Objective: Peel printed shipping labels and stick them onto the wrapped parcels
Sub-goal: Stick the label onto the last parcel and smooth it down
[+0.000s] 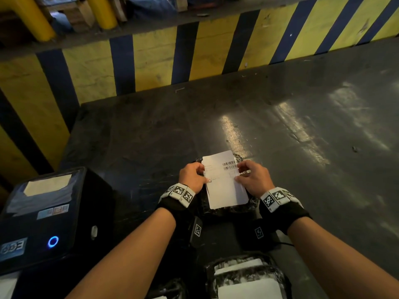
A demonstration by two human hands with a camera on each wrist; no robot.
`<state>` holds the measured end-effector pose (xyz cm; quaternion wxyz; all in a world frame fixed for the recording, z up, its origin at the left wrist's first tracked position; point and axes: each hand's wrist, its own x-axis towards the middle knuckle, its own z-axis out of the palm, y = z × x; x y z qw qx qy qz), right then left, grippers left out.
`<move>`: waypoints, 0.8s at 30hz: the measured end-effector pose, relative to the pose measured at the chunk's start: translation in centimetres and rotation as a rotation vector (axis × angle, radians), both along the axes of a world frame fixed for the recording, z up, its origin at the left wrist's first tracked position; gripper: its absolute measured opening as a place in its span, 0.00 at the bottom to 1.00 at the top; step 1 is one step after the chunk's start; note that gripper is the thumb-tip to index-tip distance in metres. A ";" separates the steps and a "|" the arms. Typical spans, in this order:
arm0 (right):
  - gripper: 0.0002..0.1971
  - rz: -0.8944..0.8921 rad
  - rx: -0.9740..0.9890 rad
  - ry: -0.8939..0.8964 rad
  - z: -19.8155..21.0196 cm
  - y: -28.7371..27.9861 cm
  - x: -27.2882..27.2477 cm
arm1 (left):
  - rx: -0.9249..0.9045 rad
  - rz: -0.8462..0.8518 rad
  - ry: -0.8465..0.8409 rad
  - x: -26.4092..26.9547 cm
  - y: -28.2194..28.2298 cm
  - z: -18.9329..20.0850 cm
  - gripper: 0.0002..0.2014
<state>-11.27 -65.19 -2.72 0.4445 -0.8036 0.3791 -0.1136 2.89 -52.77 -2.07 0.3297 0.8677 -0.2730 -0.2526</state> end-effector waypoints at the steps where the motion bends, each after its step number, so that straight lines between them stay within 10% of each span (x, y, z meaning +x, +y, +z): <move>1: 0.18 -0.004 -0.012 0.003 -0.1 0.1 0.0 | 0.002 -0.002 -0.004 0.0 0.0 0.0 0.17; 24: 0.23 -0.083 -0.065 0.126 -2.0 0.9 1.3 | 0.132 0.011 -0.185 0.1 -0.3 -0.7 0.26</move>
